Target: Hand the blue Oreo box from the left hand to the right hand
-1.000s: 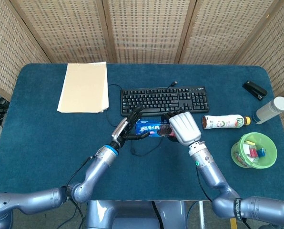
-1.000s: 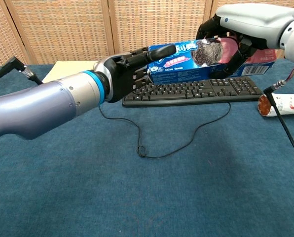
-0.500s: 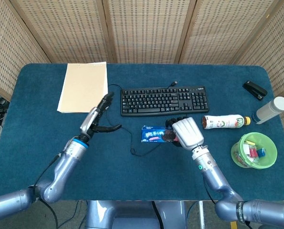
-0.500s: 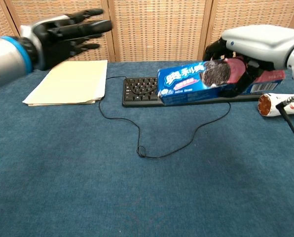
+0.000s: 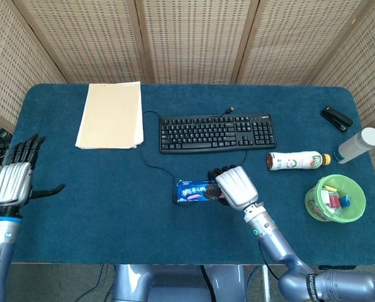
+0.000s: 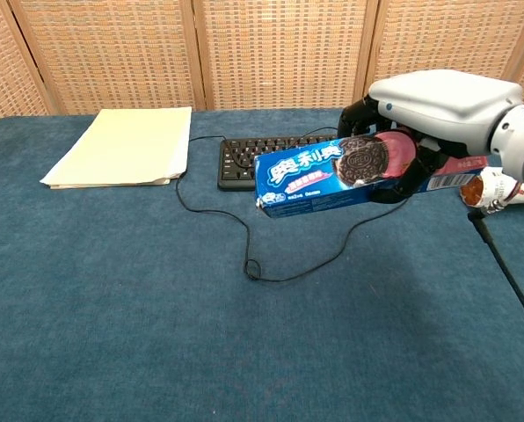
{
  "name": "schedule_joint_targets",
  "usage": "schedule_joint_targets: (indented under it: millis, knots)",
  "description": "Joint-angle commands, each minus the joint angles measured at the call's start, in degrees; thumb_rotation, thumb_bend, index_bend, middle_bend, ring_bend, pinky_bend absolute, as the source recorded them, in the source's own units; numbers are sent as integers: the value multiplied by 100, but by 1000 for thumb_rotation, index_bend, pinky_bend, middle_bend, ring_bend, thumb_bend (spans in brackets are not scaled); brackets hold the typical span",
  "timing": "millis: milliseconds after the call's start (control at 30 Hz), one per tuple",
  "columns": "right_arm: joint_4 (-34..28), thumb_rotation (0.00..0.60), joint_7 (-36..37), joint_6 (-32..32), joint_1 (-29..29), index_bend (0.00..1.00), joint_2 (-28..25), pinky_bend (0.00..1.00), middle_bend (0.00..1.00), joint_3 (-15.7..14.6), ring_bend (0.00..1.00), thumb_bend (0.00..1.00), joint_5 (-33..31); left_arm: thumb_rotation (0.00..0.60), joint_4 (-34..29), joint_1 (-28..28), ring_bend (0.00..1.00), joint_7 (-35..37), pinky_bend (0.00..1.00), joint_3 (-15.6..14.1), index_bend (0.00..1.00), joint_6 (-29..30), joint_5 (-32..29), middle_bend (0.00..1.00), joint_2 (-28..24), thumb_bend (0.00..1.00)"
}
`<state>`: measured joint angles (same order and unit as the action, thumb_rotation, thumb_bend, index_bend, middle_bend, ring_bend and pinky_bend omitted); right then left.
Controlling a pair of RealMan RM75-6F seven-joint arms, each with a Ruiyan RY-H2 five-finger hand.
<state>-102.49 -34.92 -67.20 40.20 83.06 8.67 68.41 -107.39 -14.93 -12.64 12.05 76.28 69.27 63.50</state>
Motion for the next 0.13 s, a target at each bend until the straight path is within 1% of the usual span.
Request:
schedule_joint_targets:
  millis: [33,133]
  knots:
    - [-23,600,-41,-20,-4,718,27,712,654,9,678,581,-11,600,-376,365,0,-448,0,-356,0,343,-139,0,-248,54]
    - [-61,600,-78,-47,-20,718,47,712,654,7,678,581,-14,600,-481,463,0,-515,0,-472,0,457,-66,0,-273,54]
